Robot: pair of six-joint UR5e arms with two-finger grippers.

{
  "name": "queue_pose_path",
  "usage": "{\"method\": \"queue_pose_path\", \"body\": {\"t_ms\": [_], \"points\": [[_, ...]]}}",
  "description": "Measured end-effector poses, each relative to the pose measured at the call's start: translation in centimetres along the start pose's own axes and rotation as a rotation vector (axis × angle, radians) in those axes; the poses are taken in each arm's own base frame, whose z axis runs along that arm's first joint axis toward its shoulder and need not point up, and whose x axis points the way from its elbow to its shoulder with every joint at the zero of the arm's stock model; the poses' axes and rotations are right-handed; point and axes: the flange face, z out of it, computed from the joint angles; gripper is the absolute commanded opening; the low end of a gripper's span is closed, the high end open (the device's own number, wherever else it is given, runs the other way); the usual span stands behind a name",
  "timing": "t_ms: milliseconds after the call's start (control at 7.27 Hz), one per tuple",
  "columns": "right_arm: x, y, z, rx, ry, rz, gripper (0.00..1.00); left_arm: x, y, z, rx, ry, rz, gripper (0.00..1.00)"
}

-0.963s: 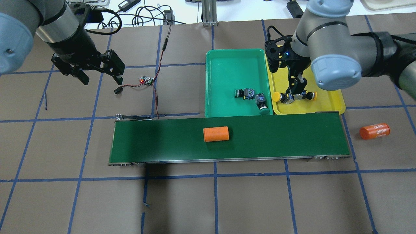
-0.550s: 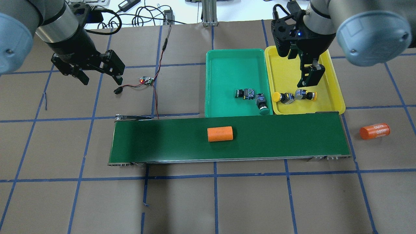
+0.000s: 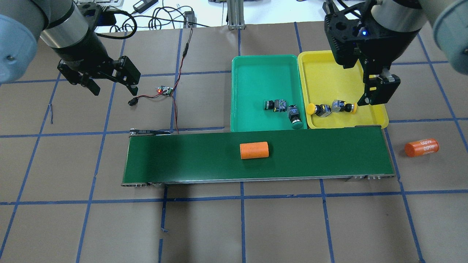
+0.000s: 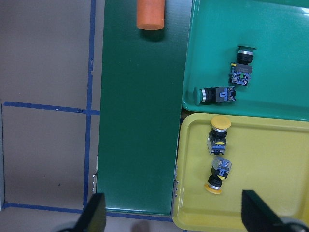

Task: Sort buttons by color to trays
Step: 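Move the right gripper up over the yellow tray, away from the belt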

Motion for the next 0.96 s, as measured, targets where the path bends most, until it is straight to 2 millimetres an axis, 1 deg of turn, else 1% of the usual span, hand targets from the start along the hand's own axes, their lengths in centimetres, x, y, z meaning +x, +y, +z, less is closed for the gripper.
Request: {"method": "queue_pose_path", "body": {"t_ms": [138,275,413,550,688,963], "points": [[-1.06,-0.21,-0.85,-0.004,0.014,0.004,1.00,0.00,-0.01,-0.02,0.001,0.000,0.000,1.00],[-1.54,-0.44,-0.90,-0.003,0.016,0.011,1.00,0.01,-0.02,-0.04,0.001,0.000,0.000,1.00],[-1.57,-0.54,-0.51,0.000,0.014,0.045,1.00,0.05,-0.02,-0.05,0.001,0.000,0.001,1.00],[-1.58,-0.57,-0.33,0.002,0.015,0.141,1.00,0.07,-0.01,-0.03,0.001,0.000,0.001,1.00],[-1.55,-0.57,-0.37,0.003,0.020,0.282,1.00,0.08,0.00,0.00,0.000,0.000,0.001,1.00],[-1.05,-0.28,-0.59,0.013,0.057,0.660,1.00,0.09,-0.01,-0.02,0.001,0.001,0.001,1.00]]}}
